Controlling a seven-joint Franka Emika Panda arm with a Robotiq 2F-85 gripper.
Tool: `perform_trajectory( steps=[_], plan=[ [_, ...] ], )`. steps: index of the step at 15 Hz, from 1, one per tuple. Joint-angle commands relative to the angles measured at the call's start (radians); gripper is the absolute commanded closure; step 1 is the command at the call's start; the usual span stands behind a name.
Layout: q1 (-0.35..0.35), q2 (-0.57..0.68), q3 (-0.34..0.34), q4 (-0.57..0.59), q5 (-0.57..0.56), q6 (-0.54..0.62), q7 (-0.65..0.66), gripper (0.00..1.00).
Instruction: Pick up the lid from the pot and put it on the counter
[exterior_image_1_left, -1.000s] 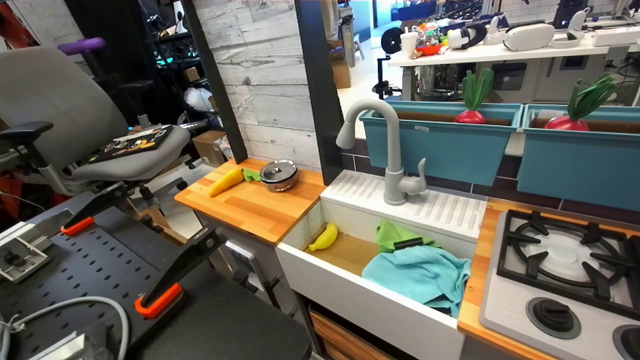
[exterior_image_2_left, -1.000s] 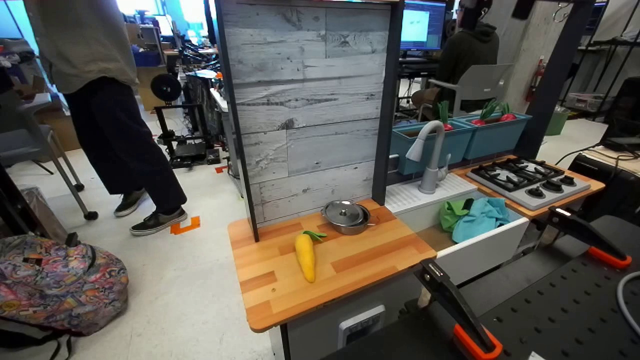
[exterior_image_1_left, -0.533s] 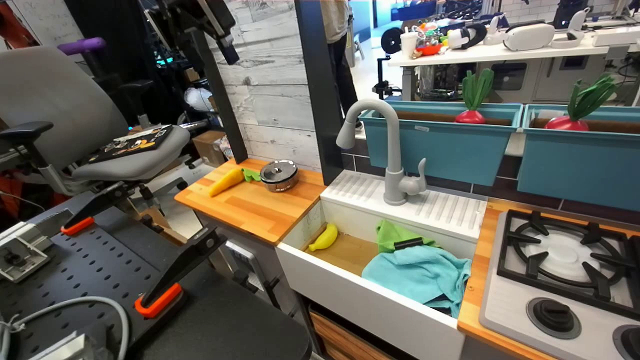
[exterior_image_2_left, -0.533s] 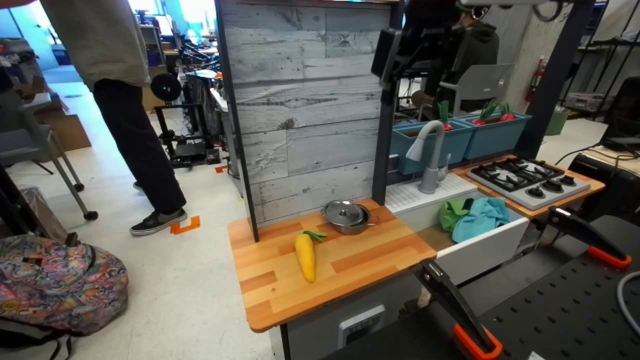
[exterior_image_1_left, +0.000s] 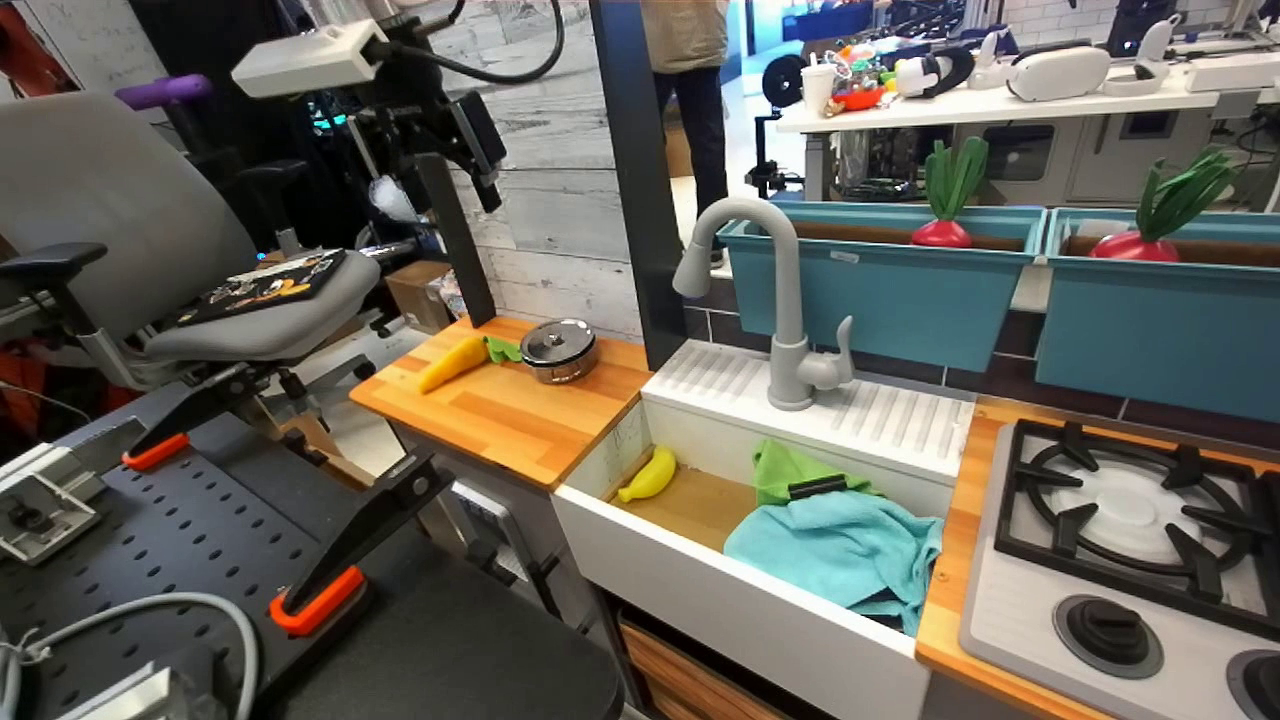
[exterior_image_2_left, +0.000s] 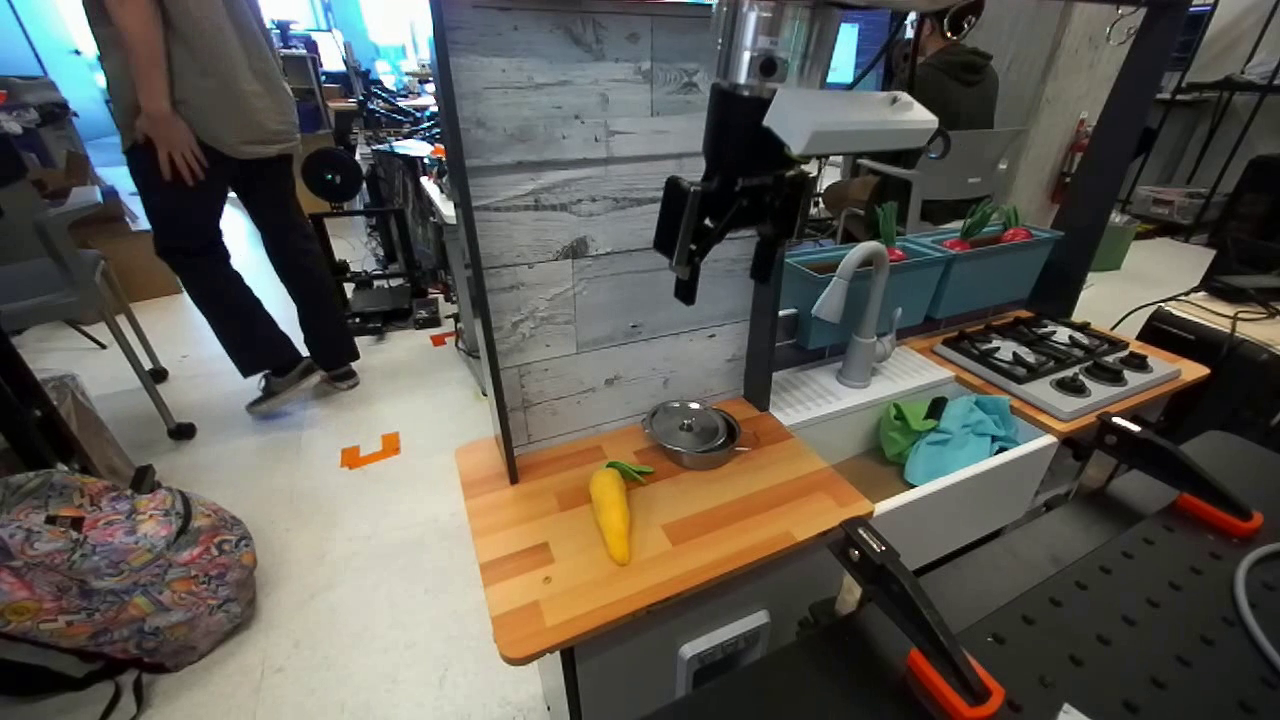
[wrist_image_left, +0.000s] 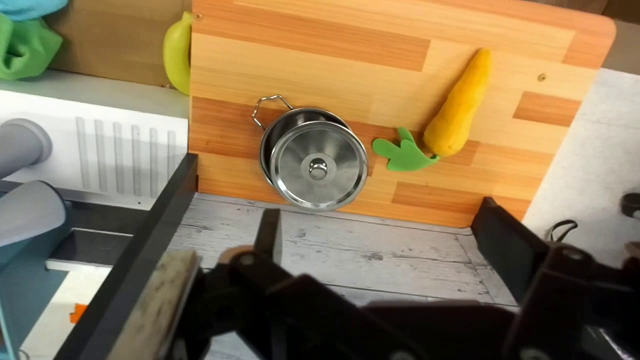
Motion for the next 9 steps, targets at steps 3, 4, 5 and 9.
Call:
perform_trajectory(
  steps=[3, 4, 5, 9],
  plan=[
    [0.009, 0.039, -0.012, 0.050, 0.011, -0.040, -0.033, 0.00],
    [0.009, 0.040, -0.013, 0.055, 0.010, -0.044, -0.035, 0.00],
    [0.009, 0.040, -0.013, 0.057, 0.010, -0.045, -0.035, 0.00],
    [0.009, 0.040, -0.013, 0.058, 0.010, -0.045, -0.036, 0.00]
  ],
)
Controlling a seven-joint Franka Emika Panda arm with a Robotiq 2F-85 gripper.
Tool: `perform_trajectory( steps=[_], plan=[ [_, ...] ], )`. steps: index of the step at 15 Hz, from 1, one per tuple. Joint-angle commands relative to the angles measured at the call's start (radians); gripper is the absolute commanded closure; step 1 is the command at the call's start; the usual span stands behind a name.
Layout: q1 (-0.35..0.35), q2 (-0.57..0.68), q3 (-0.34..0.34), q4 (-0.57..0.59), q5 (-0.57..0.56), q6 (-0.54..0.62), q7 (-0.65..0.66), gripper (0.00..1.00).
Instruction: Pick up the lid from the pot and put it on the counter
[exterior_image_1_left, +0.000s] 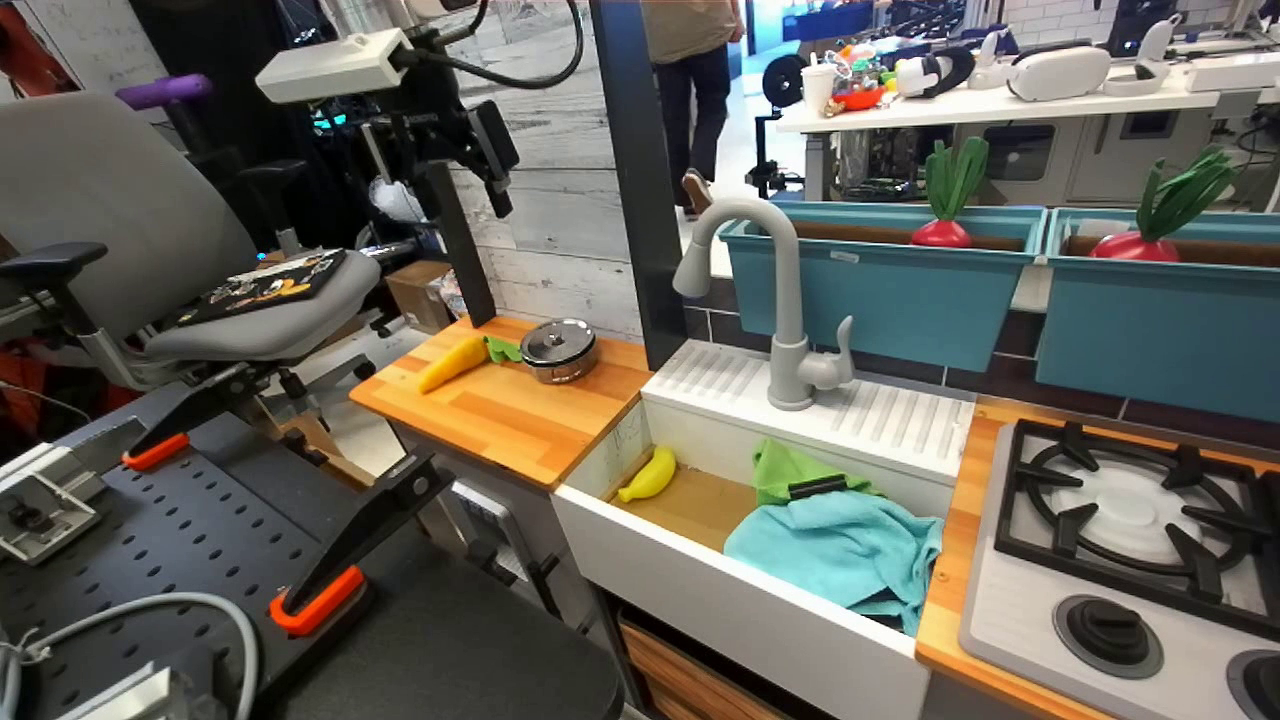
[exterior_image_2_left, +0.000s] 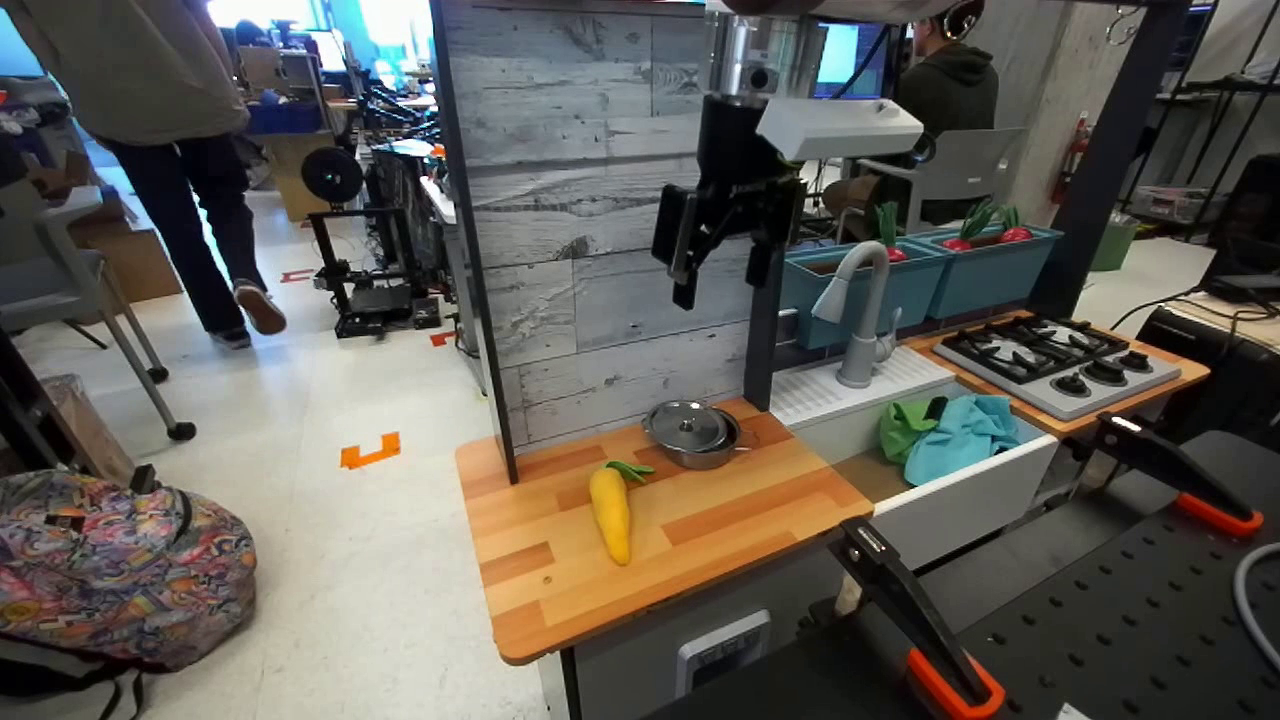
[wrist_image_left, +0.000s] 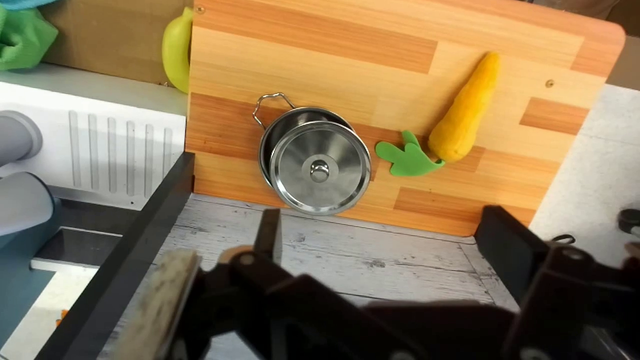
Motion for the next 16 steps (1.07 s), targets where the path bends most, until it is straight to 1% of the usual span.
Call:
perform_trajectory(
  steps=[1, 7, 11, 16],
  plan=[
    [0.009, -0.001, -0.009, 0.001, 0.009, -0.003, -0.007, 0.00],
    [0.001, 0.066, -0.023, 0.031, 0.003, 0.004, -0.017, 0.00],
    [-0.016, 0.130, -0.020, 0.044, 0.009, 0.040, -0.048, 0.00],
    [-0.011, 0.239, -0.024, 0.097, -0.002, 0.102, -0.060, 0.00]
  ],
)
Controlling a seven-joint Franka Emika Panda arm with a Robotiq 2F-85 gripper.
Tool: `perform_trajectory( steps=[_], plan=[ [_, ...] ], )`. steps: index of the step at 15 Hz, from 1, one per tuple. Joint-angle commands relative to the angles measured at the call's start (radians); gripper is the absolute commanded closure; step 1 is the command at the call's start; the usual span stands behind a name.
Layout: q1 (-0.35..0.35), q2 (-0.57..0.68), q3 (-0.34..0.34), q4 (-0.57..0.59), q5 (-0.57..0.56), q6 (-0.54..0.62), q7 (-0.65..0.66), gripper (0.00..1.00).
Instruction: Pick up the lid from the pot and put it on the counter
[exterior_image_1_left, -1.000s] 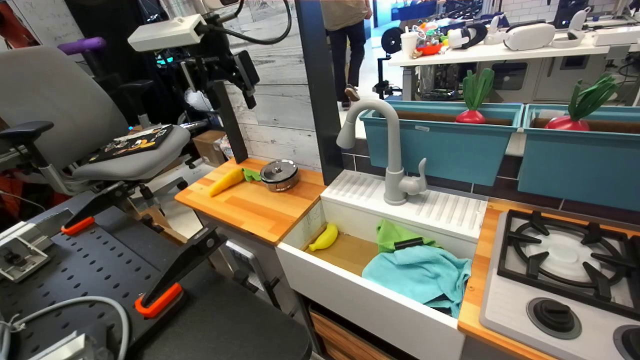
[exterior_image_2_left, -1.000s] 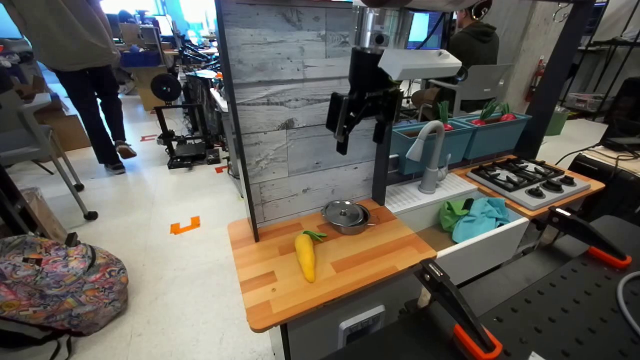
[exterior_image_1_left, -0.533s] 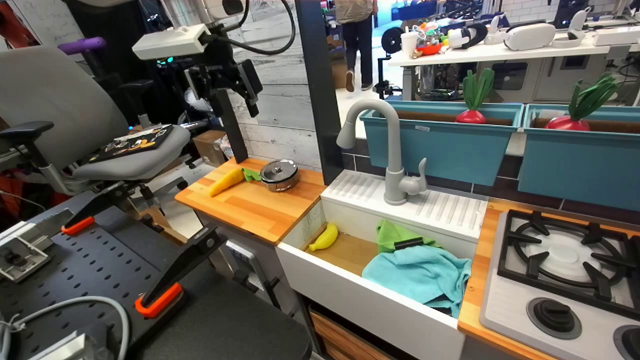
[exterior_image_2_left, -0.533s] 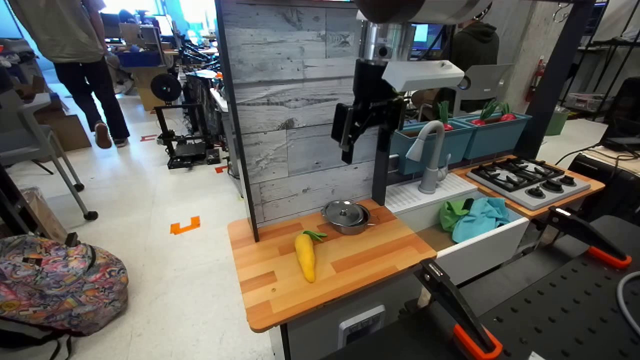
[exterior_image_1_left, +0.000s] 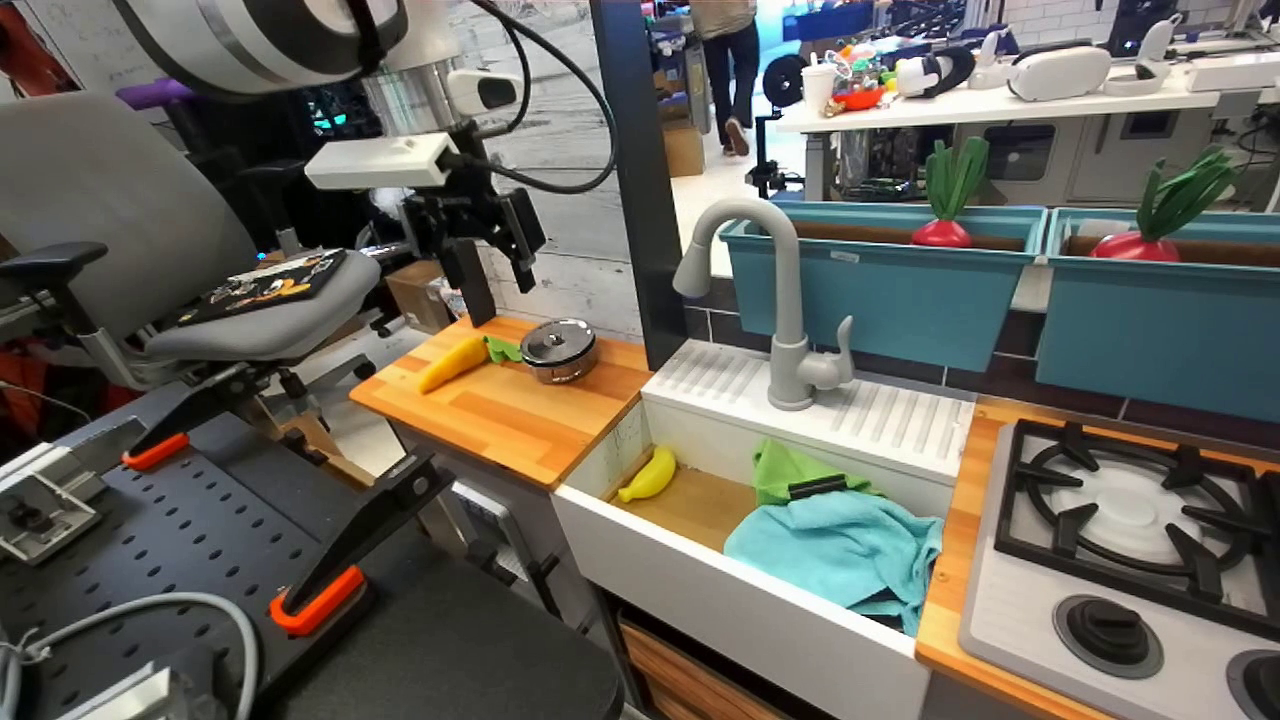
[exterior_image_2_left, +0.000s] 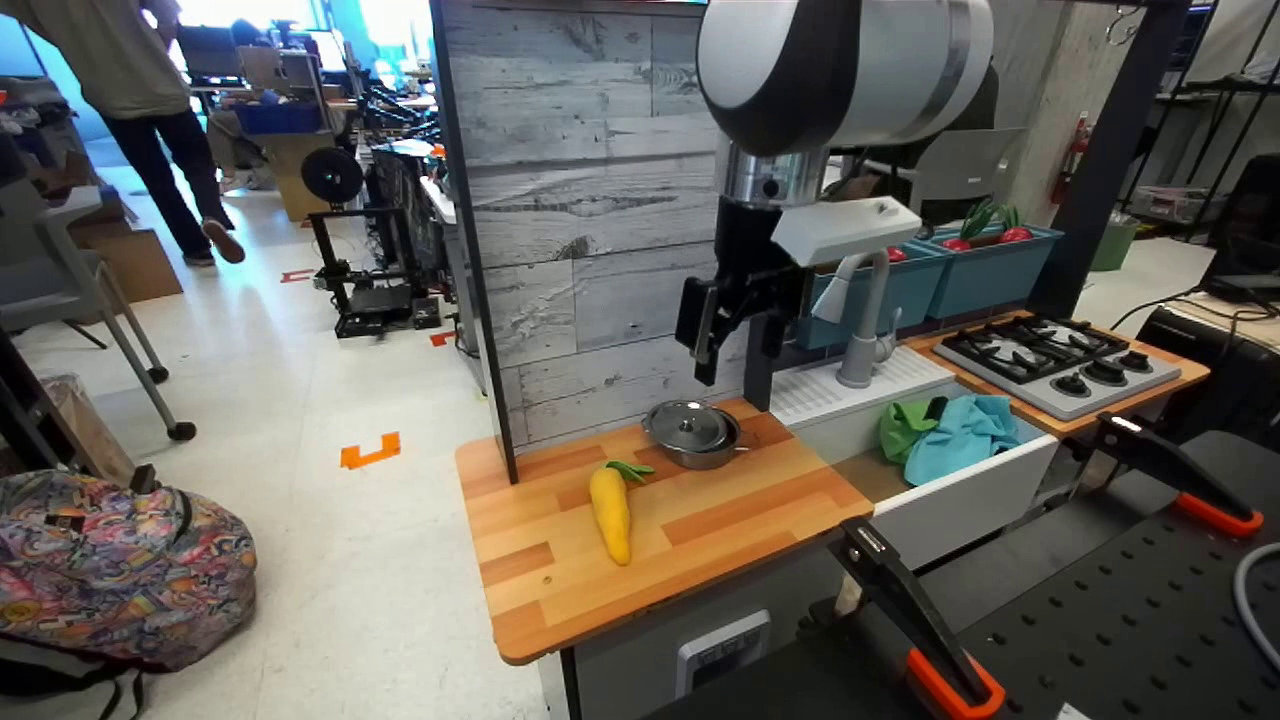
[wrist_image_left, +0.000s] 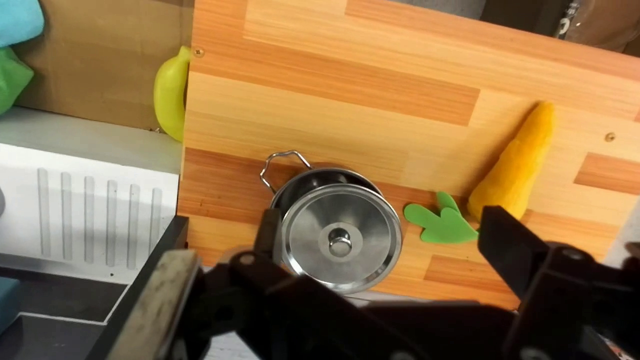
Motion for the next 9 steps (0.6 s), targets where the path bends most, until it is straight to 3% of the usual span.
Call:
perform_trajectory(
  steps=[1, 9],
  plan=[
    [-0.004, 0.095, 0.001, 0.070, 0.002, 0.055, -0.024, 0.00],
    [-0.014, 0.253, 0.010, 0.253, 0.009, 0.038, -0.026, 0.00]
  ],
)
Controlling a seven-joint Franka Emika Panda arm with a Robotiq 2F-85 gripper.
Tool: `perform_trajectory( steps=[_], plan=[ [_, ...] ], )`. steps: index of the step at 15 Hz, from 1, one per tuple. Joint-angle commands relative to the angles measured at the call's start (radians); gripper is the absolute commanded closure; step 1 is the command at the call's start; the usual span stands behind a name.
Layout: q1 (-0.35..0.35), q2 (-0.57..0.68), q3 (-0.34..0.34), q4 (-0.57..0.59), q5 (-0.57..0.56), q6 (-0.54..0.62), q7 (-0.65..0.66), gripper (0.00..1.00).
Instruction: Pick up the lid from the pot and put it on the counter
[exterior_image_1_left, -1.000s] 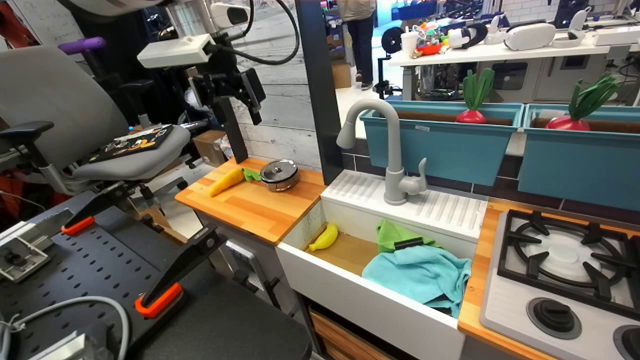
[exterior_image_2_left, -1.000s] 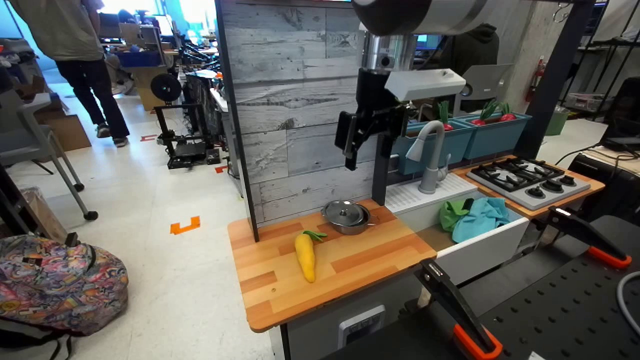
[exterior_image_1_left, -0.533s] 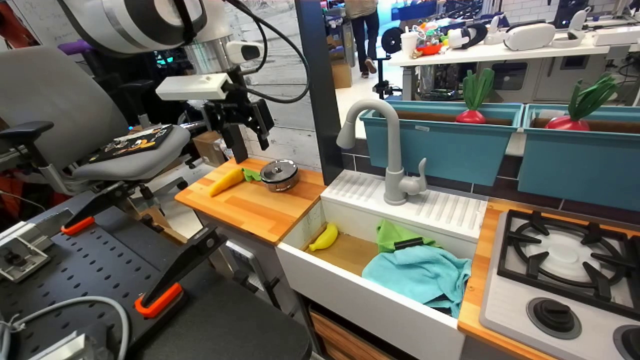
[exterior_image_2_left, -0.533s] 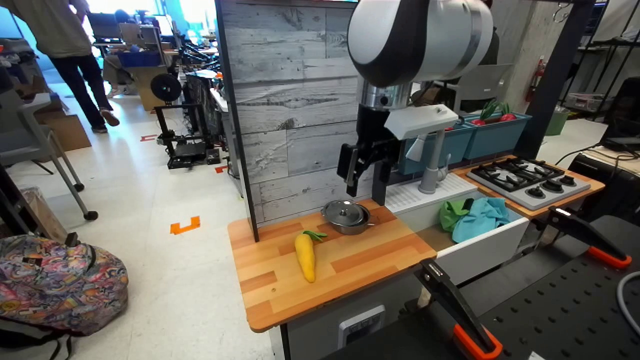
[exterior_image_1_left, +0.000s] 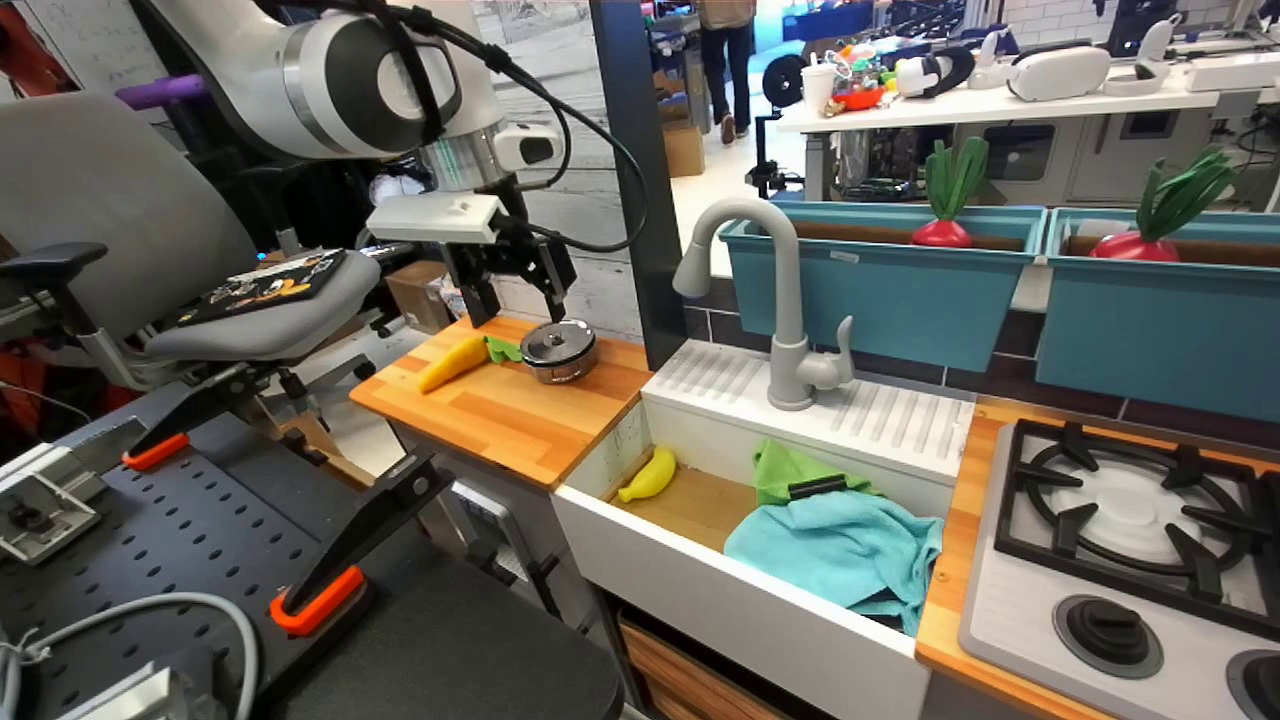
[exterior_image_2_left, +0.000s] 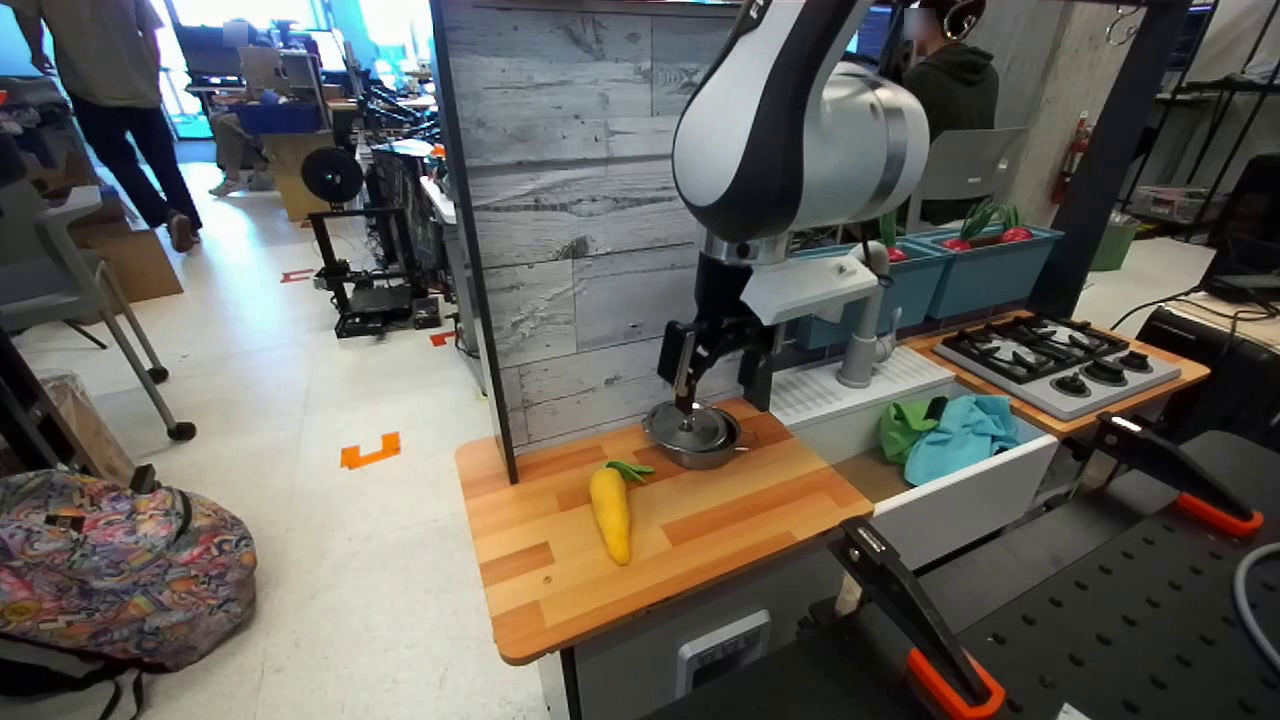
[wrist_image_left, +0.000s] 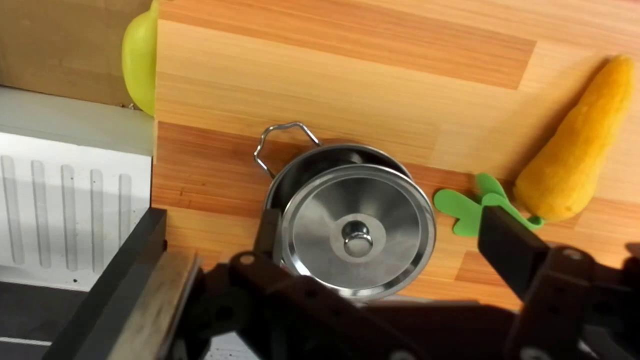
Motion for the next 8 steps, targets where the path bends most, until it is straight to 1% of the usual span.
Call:
perform_trajectory(
  steps=[1, 8],
  plan=[
    [-0.014, 0.086, 0.014, 0.115, 0.010, -0.018, -0.027, 0.00],
    [-0.050, 0.191, 0.051, 0.263, 0.013, -0.116, -0.098, 0.00]
  ],
)
